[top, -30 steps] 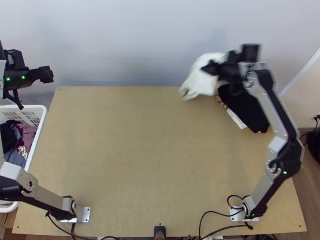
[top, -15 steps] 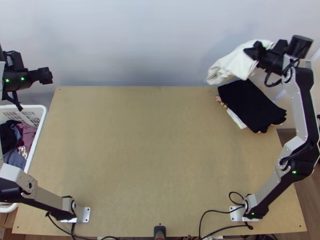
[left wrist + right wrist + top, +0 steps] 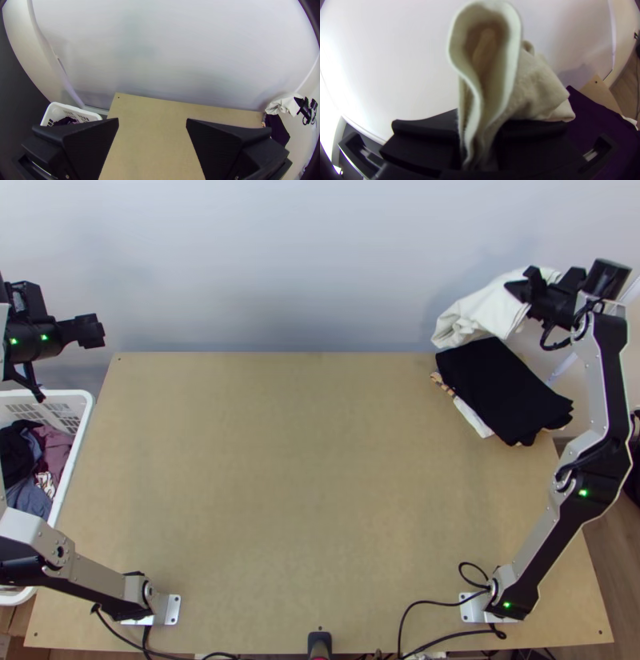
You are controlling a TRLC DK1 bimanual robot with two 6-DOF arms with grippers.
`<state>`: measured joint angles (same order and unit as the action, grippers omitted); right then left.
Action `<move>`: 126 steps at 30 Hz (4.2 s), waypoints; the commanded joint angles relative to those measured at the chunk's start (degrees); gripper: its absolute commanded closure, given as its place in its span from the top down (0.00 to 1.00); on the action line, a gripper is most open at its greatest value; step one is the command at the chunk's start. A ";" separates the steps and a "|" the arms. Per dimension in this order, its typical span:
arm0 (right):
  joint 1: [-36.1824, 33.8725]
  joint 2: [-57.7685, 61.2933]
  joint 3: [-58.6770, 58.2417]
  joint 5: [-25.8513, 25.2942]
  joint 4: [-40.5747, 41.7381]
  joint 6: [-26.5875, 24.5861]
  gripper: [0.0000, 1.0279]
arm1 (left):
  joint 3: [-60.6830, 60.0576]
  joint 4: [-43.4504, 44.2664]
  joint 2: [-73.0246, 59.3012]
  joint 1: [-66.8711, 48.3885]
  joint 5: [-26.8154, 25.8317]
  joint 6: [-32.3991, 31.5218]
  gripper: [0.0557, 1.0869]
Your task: Fold the t-shirt
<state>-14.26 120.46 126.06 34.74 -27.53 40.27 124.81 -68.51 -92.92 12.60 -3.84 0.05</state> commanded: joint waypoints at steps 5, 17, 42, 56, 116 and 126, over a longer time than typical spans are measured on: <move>-2.35 0.21 0.50 1.73 -4.90 -3.88 0.03 | -0.98 0.04 1.08 0.14 -0.47 -0.14 0.96; -7.62 -5.77 -4.42 1.73 -10.70 -8.02 0.03 | -2.12 0.92 0.90 -0.65 -0.56 -0.32 0.96; -18.08 -21.06 -36.59 0.50 -12.11 -21.46 0.60 | -4.67 1.63 1.43 -1.97 -0.56 -0.76 0.96; -18.52 -40.31 -54.60 -22.61 8.02 -33.33 0.96 | -5.28 1.71 1.87 -2.58 -0.65 -1.20 0.96; -0.24 -105.17 -104.44 -28.50 59.70 -29.90 0.96 | -93.70 70.88 83.78 -5.04 23.79 8.73 0.96; 12.77 -120.90 -124.13 -33.77 53.19 -35.79 0.96 | -118.49 73.52 93.01 -8.21 23.61 6.80 0.95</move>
<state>-3.38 0.30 4.19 2.22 25.67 5.04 10.09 3.18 -0.78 4.80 19.94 7.51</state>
